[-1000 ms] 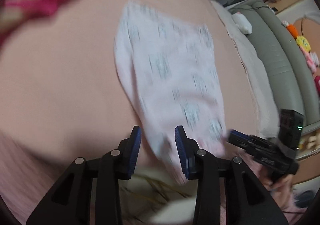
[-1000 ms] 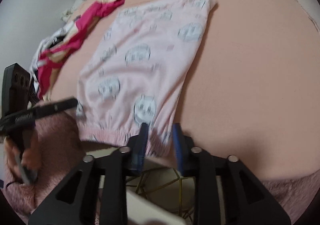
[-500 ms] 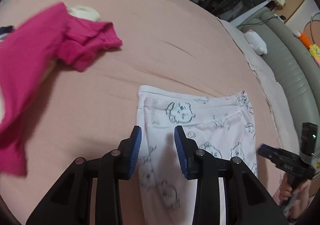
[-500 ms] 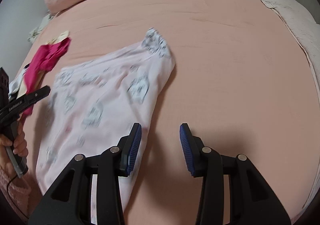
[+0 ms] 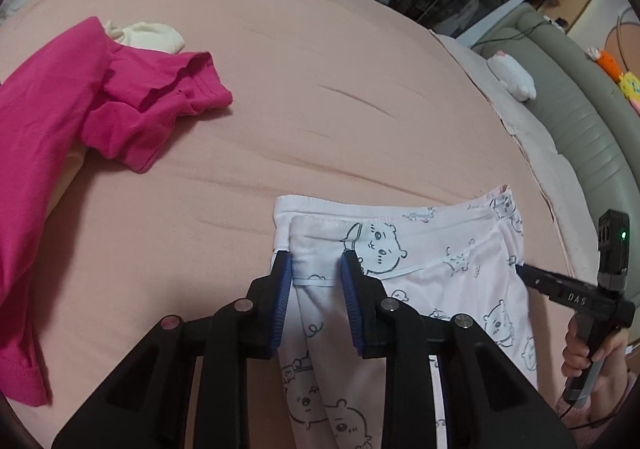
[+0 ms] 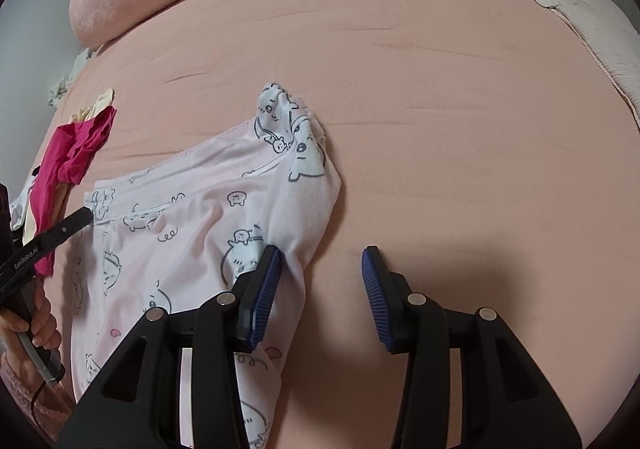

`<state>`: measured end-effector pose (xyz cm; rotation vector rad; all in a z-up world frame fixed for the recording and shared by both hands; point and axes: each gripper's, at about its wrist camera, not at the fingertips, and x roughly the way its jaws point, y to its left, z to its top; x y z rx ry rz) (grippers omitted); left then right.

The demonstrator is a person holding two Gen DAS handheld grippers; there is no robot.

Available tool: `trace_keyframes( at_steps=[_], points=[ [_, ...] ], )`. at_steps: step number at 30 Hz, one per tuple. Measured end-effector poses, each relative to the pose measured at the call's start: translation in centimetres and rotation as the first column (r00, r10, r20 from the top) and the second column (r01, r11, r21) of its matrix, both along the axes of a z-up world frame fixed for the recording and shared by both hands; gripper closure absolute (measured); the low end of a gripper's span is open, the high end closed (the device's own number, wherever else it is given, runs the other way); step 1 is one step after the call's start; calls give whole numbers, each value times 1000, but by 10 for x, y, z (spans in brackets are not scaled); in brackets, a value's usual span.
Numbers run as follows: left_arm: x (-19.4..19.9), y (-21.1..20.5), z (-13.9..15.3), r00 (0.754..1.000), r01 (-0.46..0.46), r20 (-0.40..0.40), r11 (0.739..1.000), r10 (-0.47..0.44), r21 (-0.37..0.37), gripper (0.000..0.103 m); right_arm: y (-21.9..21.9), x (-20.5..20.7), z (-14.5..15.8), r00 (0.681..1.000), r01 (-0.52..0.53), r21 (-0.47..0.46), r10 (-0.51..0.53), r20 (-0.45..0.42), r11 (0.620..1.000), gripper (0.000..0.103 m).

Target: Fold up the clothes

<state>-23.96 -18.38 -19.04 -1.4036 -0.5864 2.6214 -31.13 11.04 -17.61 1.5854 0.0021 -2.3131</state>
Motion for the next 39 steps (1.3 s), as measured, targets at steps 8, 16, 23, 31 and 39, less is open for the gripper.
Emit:
trace_keyframes(
  at_steps=[8,16,23,31,39],
  points=[
    [-7,3,34,996,25,-83,998,-29,-56,96,-1,-1,18,999,-11,-21,10,-42,1000,59],
    [-28,-8,7,999,15,35,988,-10,-152,91,-5,-29,13,997,38,-10,-39,-65,999,49],
    [-14,-11,1,998,-57,21,979,63,-194,58,-14,-48,-12,1000,-2,-32,2,-10,999,24],
    [-30,-4,3,1000,8,16,995,-7,-101,94,-35,-41,7,987,-144,-23,142,-76,989,94],
    [-64,5,6,996,83,21,987,-81,-135,94,-19,-44,21,989,-81,11,82,-125,997,94]
  ],
)
